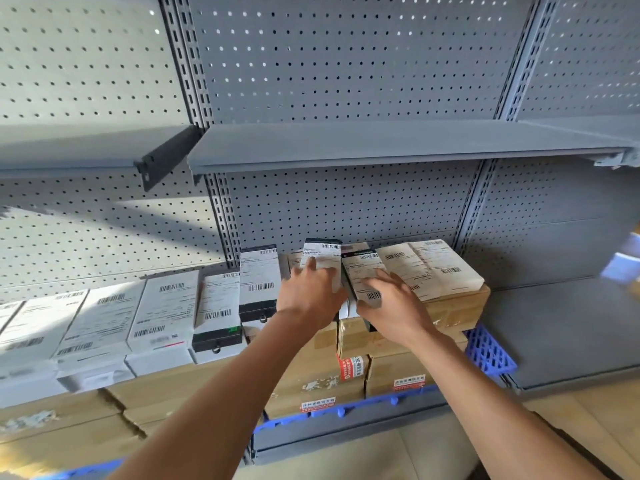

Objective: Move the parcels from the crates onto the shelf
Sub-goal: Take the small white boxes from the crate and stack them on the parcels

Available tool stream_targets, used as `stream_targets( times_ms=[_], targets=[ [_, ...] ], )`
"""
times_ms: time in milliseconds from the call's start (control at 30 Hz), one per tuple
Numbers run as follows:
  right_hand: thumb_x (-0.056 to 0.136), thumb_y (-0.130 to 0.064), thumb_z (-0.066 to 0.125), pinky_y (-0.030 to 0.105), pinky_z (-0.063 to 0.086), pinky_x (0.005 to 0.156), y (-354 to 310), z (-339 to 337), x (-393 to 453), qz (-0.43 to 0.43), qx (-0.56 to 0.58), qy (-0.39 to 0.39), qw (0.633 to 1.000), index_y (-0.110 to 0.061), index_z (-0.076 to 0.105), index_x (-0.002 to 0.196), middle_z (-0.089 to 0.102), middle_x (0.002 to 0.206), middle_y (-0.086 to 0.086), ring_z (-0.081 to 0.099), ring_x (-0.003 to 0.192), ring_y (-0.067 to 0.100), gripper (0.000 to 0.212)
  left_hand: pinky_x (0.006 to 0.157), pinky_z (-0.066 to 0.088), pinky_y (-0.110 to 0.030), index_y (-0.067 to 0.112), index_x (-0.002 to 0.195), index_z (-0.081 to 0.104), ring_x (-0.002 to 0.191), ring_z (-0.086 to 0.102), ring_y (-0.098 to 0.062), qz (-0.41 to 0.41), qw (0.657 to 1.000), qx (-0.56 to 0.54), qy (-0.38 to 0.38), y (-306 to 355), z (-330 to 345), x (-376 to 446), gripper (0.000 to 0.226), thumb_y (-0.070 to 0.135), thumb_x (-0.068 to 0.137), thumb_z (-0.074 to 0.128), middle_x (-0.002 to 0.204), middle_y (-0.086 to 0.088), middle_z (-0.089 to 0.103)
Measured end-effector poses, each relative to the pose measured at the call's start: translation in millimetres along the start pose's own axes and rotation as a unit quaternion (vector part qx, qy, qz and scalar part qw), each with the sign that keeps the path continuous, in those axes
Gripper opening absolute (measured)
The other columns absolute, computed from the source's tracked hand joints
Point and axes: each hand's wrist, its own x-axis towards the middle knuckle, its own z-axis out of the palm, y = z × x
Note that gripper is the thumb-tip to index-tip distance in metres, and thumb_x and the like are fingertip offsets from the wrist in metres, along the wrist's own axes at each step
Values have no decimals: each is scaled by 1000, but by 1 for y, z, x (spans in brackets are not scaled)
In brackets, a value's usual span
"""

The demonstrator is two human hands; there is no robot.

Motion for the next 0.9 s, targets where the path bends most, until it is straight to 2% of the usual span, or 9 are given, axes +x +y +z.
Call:
stream_targets(
  times_ms=[100,167,233,300,400,567,733,833,900],
  targets=[
    [97,-44,57,45,39,110,1,2,3,-2,-13,-5,1000,-28,52,146,35,160,-8,18,152,14,51,103,46,-47,28,128,62,108,61,-29,0,999,34,7,-2,8,3,42,53,96,50,121,-3,55],
    [99,-45,53,47,41,109,1,2,6,1,-23,-9,1000,-26,50,147,31,162,-7,14,153,15,51,110,37,-48,29,130,61,109,63,-27,-3,998,55,6,-4,11,3,44,55,97,48,124,-1,57],
    [100,-48,51,49,39,112,2,6,10,4,-21,-4,1000,-26,47,149,27,164,-8,11,155,16,54,110,31,-48,32,131,60,106,64,-23,-3,998,69,15,-4,13,3,45,57,98,45,125,1,59],
    [100,-48,50,49,42,111,1,8,13,-2,-20,-1,1000,-24,49,147,37,156,-9,18,153,19,52,106,29,-48,33,128,61,107,63,-22,1,996,83,33,-5,15,3,44,58,98,41,121,3,62],
    [101,-42,51,47,42,110,-1,10,18,-27,-36,3,999,-19,57,137,50,140,-7,28,146,21,44,107,27,-52,33,130,60,129,49,-28,9,994,98,38,-9,18,3,49,61,100,33,130,0,61],
    [101,-36,54,47,35,117,-4,12,24,-48,-20,-8,999,-18,53,145,49,141,-4,28,147,21,48,115,17,-58,31,138,56,144,32,-25,11,996,47,70,-31,11,-4,51,57,103,29,151,0,48],
    [101,-33,53,46,38,116,-11,17,30,-52,-14,8,998,-20,48,150,53,137,-6,33,144,20,51,116,13,-63,33,144,49,148,25,-25,-37,997,8,60,-66,9,-12,47,49,103,32,158,1,39],
    [99,-29,54,45,40,114,-16,15,32,-43,-12,24,999,-20,51,148,55,137,-5,34,144,22,51,117,18,-62,34,141,49,145,28,-24,-34,999,9,35,-77,10,-15,47,54,102,32,156,3,39],
    [98,-27,55,43,39,114,-21,13,32,-29,0,43,999,-20,55,146,53,145,-3,33,146,20,49,116,20,-61,36,144,46,146,25,-23,-29,999,14,26,-79,11,-17,51,59,101,32,157,3,37]
  ],
)
